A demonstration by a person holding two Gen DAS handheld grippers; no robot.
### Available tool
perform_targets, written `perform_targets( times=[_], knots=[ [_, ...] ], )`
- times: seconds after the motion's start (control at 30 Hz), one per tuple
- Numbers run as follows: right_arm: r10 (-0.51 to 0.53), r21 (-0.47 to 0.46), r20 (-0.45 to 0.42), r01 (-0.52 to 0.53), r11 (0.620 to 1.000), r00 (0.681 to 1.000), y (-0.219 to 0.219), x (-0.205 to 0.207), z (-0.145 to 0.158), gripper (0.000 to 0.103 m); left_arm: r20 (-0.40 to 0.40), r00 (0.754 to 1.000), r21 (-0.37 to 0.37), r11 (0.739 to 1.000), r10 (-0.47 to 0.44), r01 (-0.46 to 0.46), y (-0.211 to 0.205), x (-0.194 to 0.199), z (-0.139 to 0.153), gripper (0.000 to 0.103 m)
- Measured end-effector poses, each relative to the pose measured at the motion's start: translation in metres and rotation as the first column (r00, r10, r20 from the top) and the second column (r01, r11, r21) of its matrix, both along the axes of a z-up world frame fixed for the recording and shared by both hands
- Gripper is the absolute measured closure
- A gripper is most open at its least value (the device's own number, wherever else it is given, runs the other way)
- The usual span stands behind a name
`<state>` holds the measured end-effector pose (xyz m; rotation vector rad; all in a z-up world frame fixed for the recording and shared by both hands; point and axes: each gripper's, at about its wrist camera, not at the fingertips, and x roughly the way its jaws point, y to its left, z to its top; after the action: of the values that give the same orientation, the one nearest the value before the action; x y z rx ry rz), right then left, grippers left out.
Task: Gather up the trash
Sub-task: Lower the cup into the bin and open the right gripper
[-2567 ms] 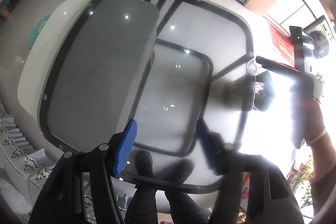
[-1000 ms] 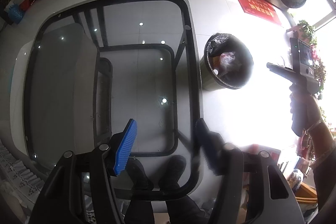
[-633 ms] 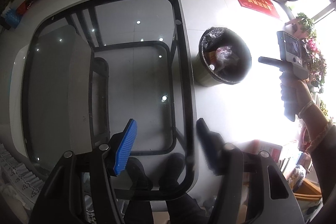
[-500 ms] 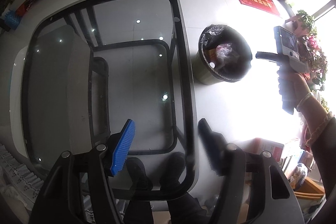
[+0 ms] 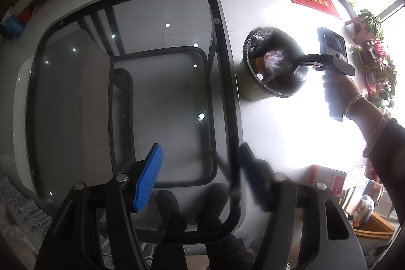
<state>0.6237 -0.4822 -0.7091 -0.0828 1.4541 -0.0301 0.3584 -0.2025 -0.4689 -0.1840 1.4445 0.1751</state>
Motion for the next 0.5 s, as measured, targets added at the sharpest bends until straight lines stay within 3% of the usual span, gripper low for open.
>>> perform_targets(
  times=[0.5],
  knots=[
    [-0.004, -0.043, -0.084, 0.0, 0.999, 0.996, 0.015, 0.017, -0.042, 0.057, -0.015, 0.999, 0.008, 0.999, 0.036, -0.036, 0.014, -0.004, -0.014, 0.041]
  ],
)
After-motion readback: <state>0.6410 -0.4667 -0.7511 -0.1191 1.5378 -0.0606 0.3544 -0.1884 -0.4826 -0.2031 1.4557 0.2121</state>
